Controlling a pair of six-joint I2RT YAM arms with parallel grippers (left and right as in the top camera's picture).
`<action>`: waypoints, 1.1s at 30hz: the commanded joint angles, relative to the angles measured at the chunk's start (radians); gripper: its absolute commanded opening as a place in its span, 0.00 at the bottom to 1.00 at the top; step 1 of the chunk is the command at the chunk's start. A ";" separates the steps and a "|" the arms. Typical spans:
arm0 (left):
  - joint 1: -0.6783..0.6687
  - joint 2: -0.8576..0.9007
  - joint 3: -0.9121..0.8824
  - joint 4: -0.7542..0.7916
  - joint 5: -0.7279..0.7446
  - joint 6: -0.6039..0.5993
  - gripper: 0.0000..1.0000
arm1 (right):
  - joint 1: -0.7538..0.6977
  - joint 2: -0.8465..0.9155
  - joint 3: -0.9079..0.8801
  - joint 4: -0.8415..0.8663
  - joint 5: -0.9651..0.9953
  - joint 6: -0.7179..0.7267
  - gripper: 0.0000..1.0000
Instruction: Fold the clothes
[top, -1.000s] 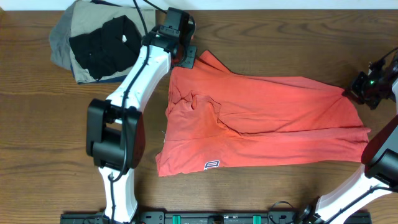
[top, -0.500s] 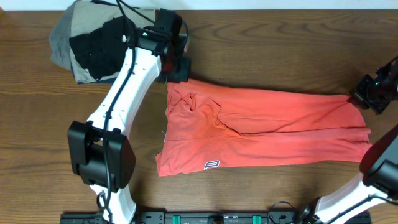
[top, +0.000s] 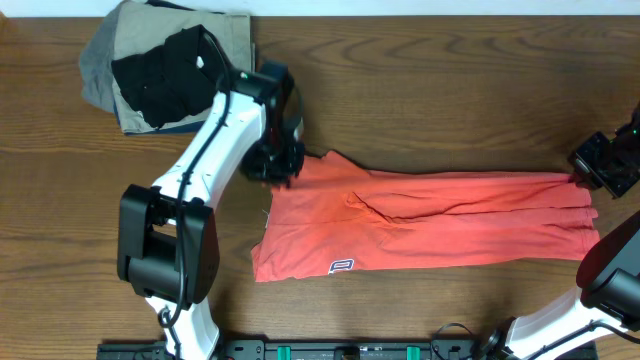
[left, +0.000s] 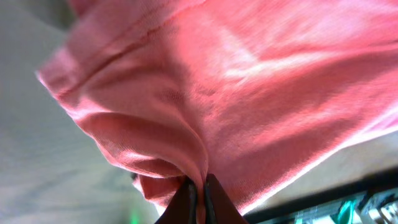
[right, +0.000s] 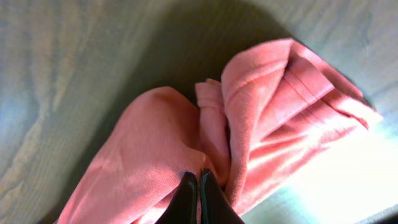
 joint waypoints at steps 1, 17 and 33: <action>-0.002 -0.006 -0.083 -0.008 0.026 -0.020 0.06 | 0.003 -0.014 0.015 -0.018 0.031 0.040 0.01; -0.002 -0.006 -0.247 -0.003 0.026 -0.024 0.79 | 0.004 -0.014 0.014 -0.138 0.156 0.076 0.92; -0.002 -0.003 -0.262 0.087 0.026 -0.023 0.79 | 0.031 -0.014 -0.037 -0.020 0.143 0.084 0.99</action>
